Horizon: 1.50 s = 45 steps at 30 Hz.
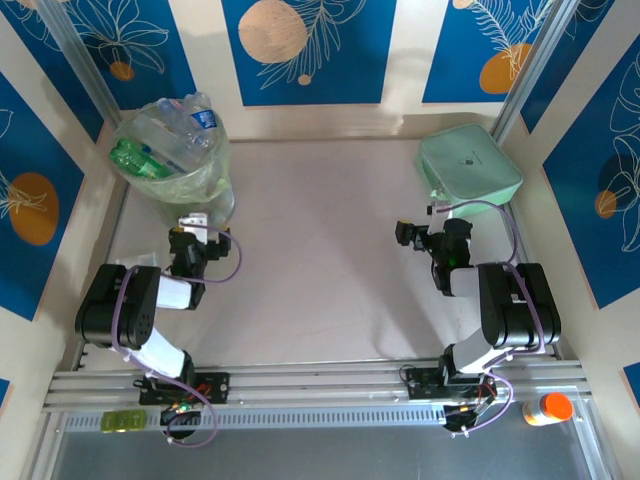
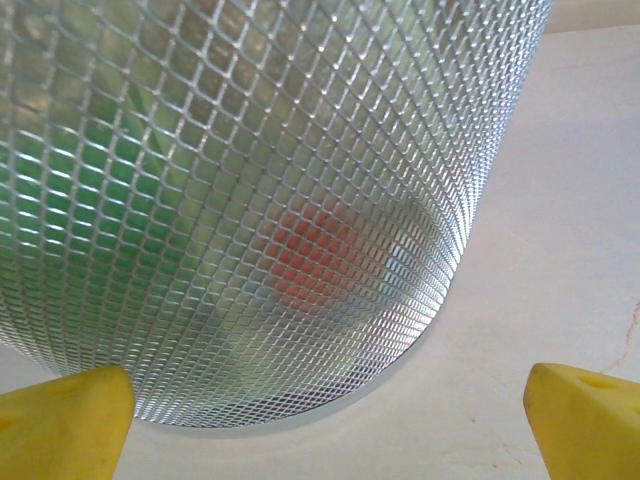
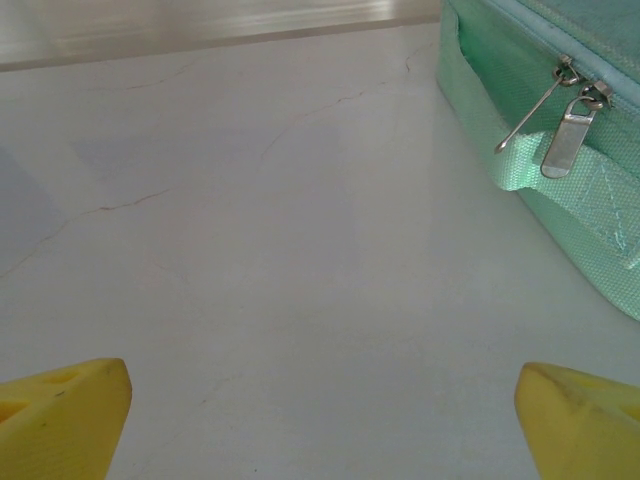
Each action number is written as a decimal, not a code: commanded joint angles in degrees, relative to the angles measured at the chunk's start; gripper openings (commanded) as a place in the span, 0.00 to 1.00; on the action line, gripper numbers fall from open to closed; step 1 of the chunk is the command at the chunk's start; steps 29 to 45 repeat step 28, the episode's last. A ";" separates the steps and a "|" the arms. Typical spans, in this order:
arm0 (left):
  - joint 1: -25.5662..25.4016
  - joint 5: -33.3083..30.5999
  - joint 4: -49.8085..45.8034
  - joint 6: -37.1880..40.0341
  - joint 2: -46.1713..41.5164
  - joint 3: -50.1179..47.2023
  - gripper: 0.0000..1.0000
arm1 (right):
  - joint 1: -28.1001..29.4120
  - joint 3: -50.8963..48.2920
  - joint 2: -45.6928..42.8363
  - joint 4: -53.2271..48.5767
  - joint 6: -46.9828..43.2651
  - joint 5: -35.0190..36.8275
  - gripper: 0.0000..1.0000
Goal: Put the plastic bottles in the bin
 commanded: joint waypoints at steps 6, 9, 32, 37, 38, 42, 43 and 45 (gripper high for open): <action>0.10 2.18 -0.66 1.16 -1.07 0.62 0.99 | -0.28 0.05 -0.68 0.12 -0.69 -1.02 0.99; 0.06 2.10 -0.66 1.28 -1.11 0.62 0.99 | -0.22 0.07 -0.69 0.12 -0.71 -1.00 0.99; -0.08 3.27 -0.80 1.86 -1.07 0.68 0.99 | -0.26 0.03 -0.69 0.05 -0.68 -1.02 0.99; -0.08 3.27 -0.80 1.86 -1.07 0.68 0.99 | -0.26 0.03 -0.69 0.05 -0.68 -1.02 0.99; -0.08 3.27 -0.80 1.86 -1.07 0.68 0.99 | -0.26 0.03 -0.69 0.05 -0.68 -1.02 0.99; -0.08 3.27 -0.80 1.86 -1.07 0.68 0.99 | -0.26 0.03 -0.69 0.05 -0.68 -1.02 0.99; -0.08 3.27 -0.80 1.86 -1.07 0.68 0.99 | -0.26 0.03 -0.69 0.05 -0.68 -1.02 0.99; -0.08 3.27 -0.80 1.86 -1.07 0.68 0.99 | -0.26 0.03 -0.69 0.05 -0.68 -1.02 0.99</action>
